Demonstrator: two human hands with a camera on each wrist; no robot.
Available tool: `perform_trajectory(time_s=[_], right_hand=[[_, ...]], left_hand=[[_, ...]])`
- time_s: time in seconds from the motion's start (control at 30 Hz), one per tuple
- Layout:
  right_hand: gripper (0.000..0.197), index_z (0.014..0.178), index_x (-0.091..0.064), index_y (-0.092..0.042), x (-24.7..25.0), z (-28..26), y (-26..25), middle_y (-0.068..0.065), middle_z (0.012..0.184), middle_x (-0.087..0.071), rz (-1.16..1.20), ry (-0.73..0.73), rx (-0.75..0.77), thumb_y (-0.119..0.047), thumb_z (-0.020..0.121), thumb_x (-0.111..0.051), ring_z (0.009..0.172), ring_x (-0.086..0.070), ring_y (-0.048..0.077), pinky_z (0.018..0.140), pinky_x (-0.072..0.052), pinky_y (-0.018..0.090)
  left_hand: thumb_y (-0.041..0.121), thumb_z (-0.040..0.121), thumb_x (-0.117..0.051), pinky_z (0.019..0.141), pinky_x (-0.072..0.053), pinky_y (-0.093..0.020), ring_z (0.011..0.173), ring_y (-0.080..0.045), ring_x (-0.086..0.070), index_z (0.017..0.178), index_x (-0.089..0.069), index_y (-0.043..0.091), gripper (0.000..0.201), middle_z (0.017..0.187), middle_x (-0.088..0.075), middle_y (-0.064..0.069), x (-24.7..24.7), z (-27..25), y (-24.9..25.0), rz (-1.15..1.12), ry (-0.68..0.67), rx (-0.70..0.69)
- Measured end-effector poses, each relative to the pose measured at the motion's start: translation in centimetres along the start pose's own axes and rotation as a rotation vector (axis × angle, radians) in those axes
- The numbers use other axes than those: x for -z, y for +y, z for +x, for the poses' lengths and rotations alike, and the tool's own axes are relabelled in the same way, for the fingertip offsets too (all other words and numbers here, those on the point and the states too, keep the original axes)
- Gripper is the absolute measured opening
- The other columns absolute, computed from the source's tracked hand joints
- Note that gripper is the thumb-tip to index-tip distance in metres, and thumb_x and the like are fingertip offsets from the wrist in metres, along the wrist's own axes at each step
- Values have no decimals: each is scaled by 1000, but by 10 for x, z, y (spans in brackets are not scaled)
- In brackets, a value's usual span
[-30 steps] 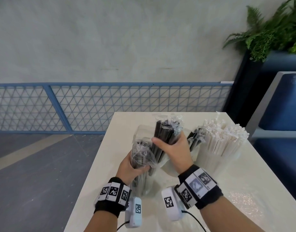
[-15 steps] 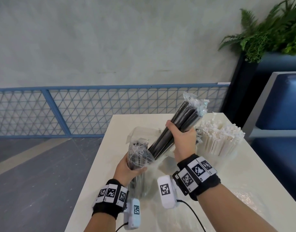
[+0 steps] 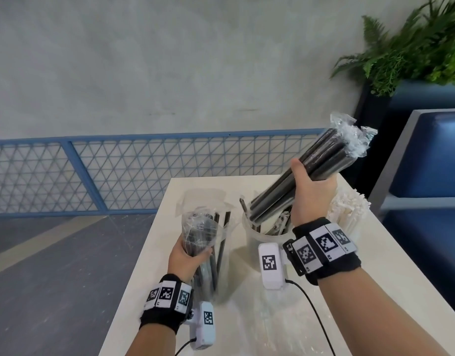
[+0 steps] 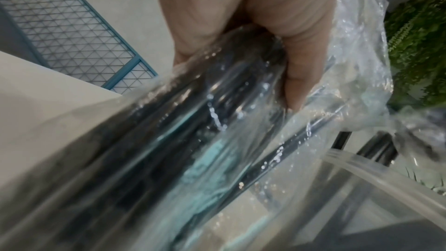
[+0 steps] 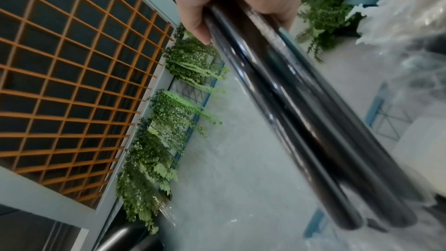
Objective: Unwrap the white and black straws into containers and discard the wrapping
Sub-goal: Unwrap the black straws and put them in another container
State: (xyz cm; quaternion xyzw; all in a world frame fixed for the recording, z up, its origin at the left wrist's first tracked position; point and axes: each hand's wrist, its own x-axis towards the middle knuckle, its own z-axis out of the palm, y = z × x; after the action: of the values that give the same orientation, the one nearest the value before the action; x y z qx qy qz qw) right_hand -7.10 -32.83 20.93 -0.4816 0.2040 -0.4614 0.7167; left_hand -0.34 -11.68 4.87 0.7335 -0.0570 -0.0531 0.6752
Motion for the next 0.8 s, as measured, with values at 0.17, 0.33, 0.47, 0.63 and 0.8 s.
perform_trajectory(time_s=[0.17,0.33,0.47,0.63,0.8], right_hand=[[37,111,-57,-11,5,-2,27,-12,90,-63,-203,-127,45,-15,78,-72,82,-61,-3,73,-51,12],[31,104,-59,-12,9,1,45,-8,84,-62,-325,-135,23,-15,77,-73,72,-57,-6,69,-51,15],[28,97,-55,-20,10,4,53,-6,84,-61,-431,-178,51,-17,76,-74,80,-62,13,79,-49,28],[46,104,-47,-23,11,-1,55,-14,91,-60,-441,-206,93,-16,71,-78,84,-60,1,87,-51,28],[74,130,-33,-29,2,0,36,4,125,-46,-392,-259,514,-1,73,-71,96,-57,6,79,-44,7]], left_hand=[[2,67,-80,78,-55,-33,91,-22,-67,103,-60,9,42,95,-70,-8,1,1,-4,14,-53,-7],[-4,68,-77,62,-53,-13,86,-14,-67,100,-59,10,39,91,-69,-3,0,-2,-2,-24,-88,-8],[-4,67,-77,65,-53,-16,84,-12,-67,94,-60,17,38,91,-70,-3,0,-2,-4,-51,-102,-5],[-1,65,-80,72,-55,-21,90,-18,-67,97,-60,15,41,95,-70,-6,1,-1,-7,-50,-110,1],[-3,66,-78,65,-54,-15,89,-18,-67,105,-59,5,44,96,-70,-7,1,0,-8,-50,-112,-6]])
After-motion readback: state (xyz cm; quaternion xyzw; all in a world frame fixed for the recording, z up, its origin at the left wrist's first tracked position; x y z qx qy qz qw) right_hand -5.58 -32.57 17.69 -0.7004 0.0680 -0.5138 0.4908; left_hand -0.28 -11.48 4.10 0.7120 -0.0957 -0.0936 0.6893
